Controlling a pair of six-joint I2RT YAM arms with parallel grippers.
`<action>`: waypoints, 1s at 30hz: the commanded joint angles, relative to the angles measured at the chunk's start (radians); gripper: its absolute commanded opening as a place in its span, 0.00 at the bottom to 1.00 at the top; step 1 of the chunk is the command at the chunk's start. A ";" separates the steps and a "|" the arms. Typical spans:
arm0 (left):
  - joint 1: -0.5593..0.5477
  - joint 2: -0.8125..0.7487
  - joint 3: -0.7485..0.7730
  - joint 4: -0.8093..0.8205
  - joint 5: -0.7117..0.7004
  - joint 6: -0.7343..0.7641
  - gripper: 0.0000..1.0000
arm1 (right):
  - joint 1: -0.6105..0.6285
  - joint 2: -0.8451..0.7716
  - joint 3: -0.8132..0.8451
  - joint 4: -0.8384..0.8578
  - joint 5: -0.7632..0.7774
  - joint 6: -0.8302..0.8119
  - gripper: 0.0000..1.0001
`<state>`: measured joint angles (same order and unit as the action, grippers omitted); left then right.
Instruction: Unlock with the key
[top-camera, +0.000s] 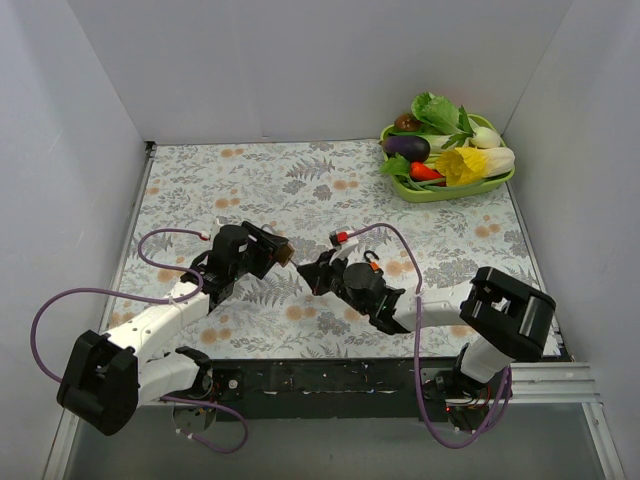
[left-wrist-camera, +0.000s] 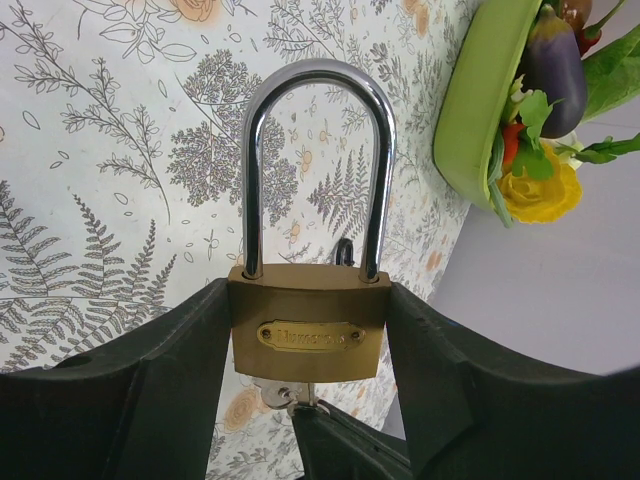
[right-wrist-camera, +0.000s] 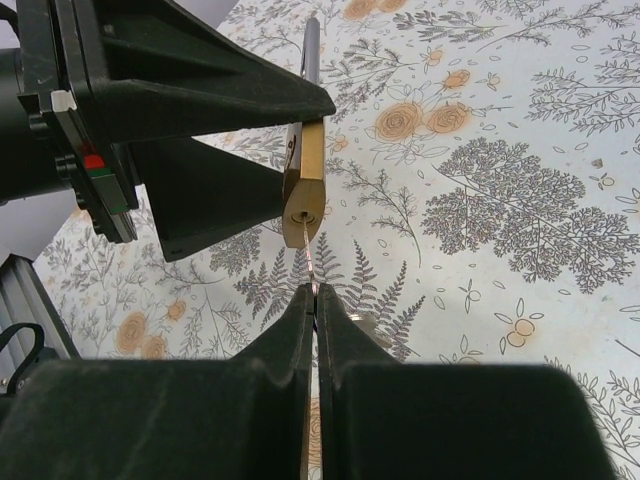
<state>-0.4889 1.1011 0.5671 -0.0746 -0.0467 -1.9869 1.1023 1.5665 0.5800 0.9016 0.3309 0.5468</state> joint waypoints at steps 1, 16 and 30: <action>-0.043 -0.043 0.011 0.096 0.105 -0.892 0.00 | 0.019 0.026 0.047 0.111 0.068 0.008 0.01; -0.056 -0.047 -0.004 0.102 0.107 -0.899 0.00 | 0.031 -0.002 0.084 0.099 0.131 -0.058 0.01; -0.054 -0.069 0.040 0.012 0.010 -0.761 0.00 | -0.005 -0.134 0.121 -0.206 0.010 -0.018 0.01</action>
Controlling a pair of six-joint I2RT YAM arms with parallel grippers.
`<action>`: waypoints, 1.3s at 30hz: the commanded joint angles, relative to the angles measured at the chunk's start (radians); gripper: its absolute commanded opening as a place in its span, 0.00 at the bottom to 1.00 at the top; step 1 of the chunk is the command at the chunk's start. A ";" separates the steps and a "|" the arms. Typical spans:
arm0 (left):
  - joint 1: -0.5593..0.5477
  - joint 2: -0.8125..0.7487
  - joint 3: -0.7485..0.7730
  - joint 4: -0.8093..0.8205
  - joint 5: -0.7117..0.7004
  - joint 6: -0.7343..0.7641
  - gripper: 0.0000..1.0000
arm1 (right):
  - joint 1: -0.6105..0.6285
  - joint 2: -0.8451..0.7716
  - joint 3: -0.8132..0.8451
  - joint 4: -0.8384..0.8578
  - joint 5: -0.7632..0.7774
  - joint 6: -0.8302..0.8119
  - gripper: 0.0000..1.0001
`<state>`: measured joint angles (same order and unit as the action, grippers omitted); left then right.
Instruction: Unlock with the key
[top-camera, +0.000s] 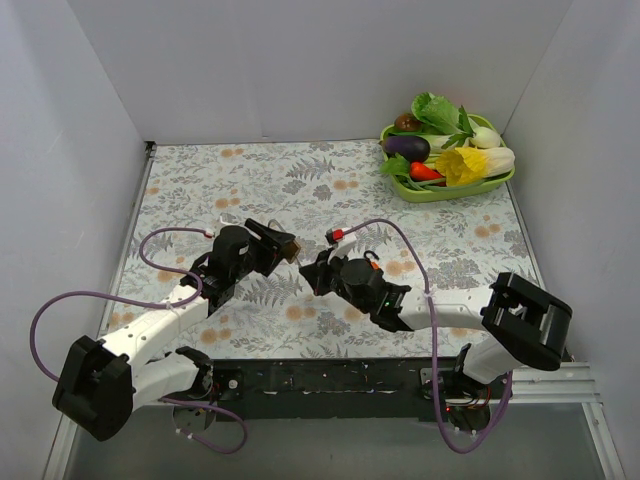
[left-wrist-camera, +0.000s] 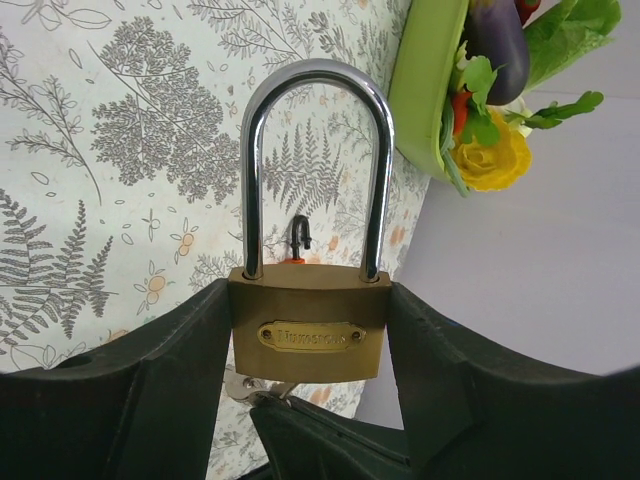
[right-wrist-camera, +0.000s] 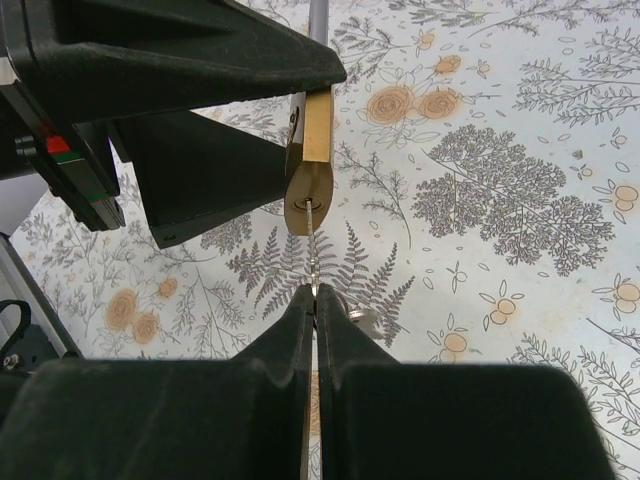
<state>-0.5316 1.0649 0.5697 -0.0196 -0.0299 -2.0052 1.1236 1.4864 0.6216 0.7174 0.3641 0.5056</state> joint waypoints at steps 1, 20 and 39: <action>-0.013 -0.034 0.035 -0.043 -0.008 -0.738 0.00 | -0.037 -0.061 0.084 -0.036 -0.030 0.022 0.01; -0.013 -0.017 0.038 -0.052 0.012 -0.661 0.00 | -0.150 -0.086 0.138 -0.110 -0.200 0.070 0.01; -0.014 0.013 0.048 -0.022 0.058 -0.639 0.00 | -0.199 -0.028 0.178 -0.061 -0.304 0.129 0.01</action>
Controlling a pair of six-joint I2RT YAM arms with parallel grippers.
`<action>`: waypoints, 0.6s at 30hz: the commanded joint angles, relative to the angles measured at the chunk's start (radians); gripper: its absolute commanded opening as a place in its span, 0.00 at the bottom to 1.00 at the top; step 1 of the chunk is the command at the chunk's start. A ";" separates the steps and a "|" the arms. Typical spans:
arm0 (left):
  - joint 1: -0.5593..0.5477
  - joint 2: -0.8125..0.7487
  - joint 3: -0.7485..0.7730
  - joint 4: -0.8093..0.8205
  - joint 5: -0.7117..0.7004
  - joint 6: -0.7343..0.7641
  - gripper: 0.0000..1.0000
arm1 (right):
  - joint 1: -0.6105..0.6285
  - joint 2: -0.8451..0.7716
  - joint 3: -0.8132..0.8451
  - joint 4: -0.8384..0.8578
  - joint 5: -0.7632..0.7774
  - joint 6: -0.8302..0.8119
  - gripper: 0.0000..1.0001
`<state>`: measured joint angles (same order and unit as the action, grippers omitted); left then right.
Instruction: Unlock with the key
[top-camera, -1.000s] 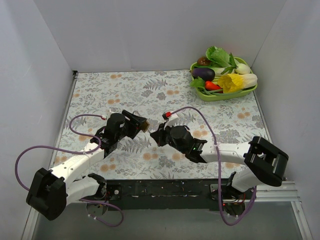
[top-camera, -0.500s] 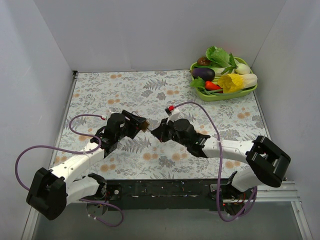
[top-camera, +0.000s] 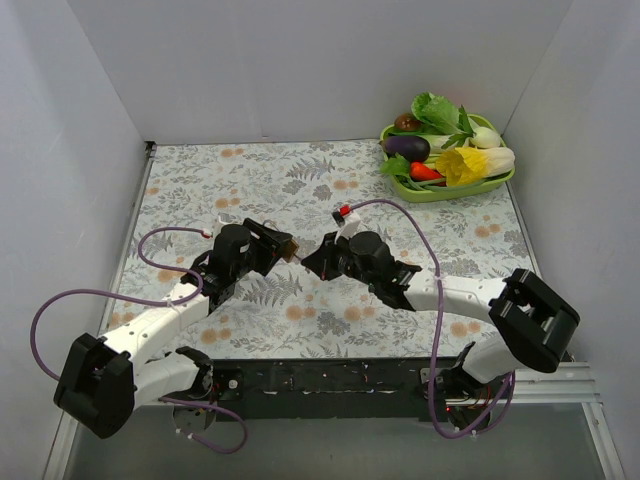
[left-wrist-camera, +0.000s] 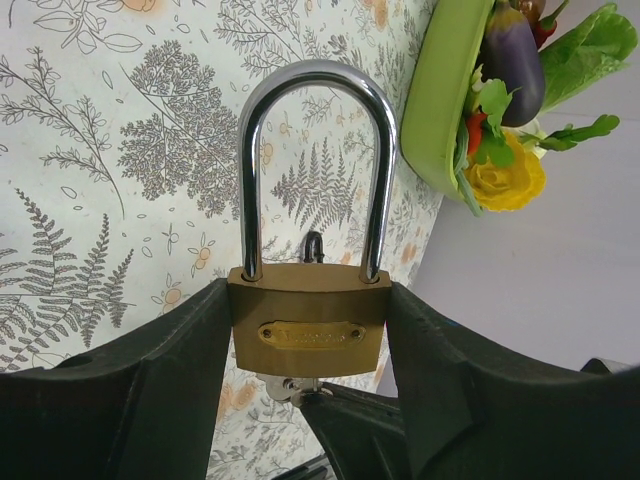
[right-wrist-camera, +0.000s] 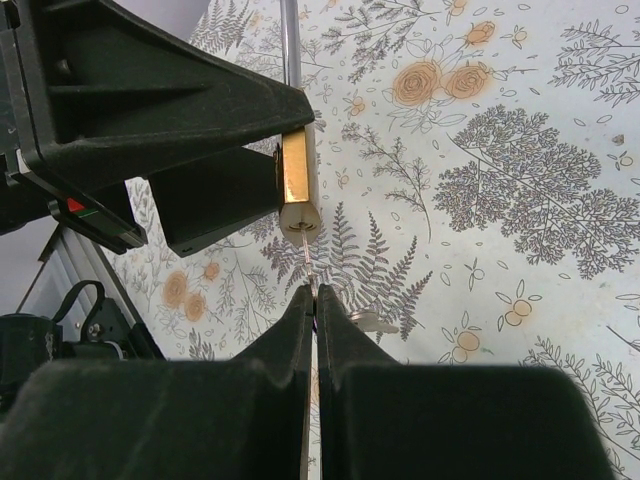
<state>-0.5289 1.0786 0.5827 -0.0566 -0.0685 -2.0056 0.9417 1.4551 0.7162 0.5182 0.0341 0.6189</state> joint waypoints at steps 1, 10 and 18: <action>-0.017 0.000 0.032 0.014 0.098 -0.637 0.00 | -0.017 0.004 0.091 0.129 0.033 0.013 0.01; -0.034 0.017 0.054 0.015 0.082 -0.645 0.00 | -0.015 0.065 0.118 0.134 0.029 0.016 0.01; -0.056 0.023 0.040 0.026 0.084 -0.662 0.00 | -0.015 0.059 0.147 0.106 0.079 -0.027 0.01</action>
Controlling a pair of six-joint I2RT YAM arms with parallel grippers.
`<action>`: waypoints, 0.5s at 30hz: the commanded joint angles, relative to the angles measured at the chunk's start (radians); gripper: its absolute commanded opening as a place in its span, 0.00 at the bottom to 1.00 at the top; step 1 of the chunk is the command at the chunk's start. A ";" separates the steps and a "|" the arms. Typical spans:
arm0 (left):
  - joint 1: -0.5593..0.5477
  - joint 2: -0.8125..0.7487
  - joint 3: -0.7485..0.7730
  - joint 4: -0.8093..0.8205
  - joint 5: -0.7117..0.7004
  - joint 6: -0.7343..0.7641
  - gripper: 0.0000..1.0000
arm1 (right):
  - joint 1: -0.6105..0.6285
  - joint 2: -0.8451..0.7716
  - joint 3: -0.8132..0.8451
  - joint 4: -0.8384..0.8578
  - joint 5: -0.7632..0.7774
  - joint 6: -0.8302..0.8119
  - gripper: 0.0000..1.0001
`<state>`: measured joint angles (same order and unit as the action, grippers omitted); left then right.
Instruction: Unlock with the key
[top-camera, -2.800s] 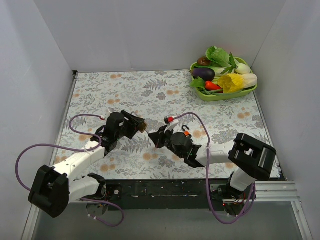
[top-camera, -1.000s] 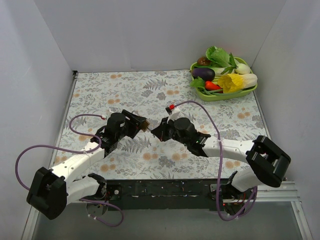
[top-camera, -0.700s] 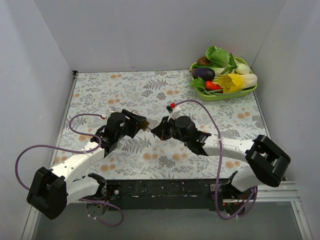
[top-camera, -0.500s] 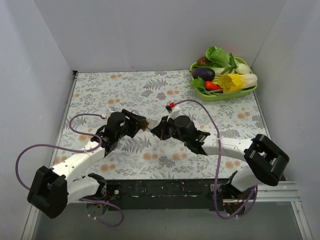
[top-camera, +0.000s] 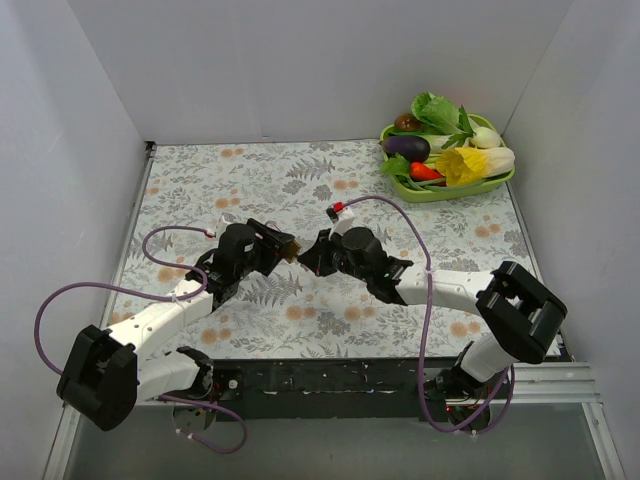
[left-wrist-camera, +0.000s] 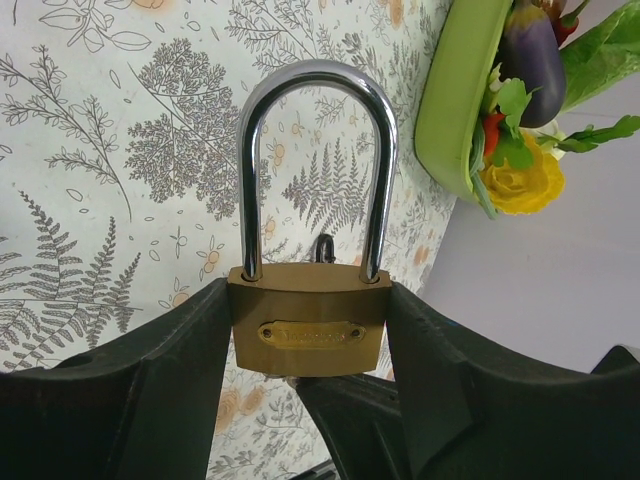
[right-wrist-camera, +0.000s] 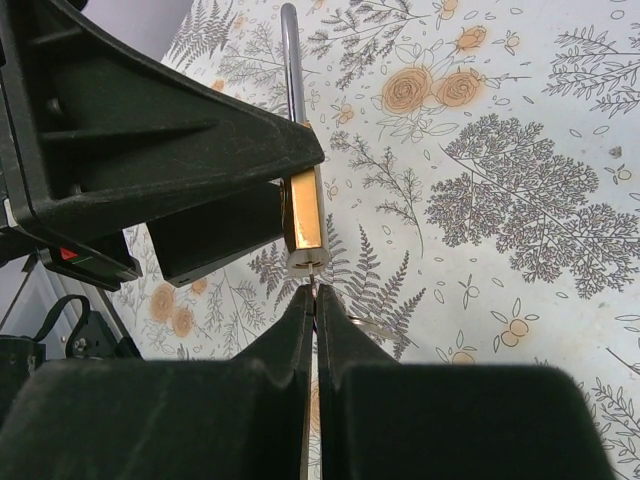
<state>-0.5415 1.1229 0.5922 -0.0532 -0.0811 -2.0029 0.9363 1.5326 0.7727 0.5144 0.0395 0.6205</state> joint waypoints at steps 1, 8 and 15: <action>-0.043 -0.023 0.028 0.026 0.096 -0.668 0.00 | -0.010 -0.019 0.094 0.110 0.076 -0.030 0.01; -0.044 -0.020 0.003 0.094 0.099 -0.657 0.00 | -0.011 -0.022 0.059 0.151 0.048 0.004 0.01; -0.046 -0.041 -0.017 0.193 0.099 -0.605 0.00 | -0.050 -0.055 -0.033 0.283 -0.085 0.100 0.01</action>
<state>-0.5457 1.1221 0.5648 0.0467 -0.0959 -1.9968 0.9192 1.5261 0.7650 0.5449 0.0292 0.6331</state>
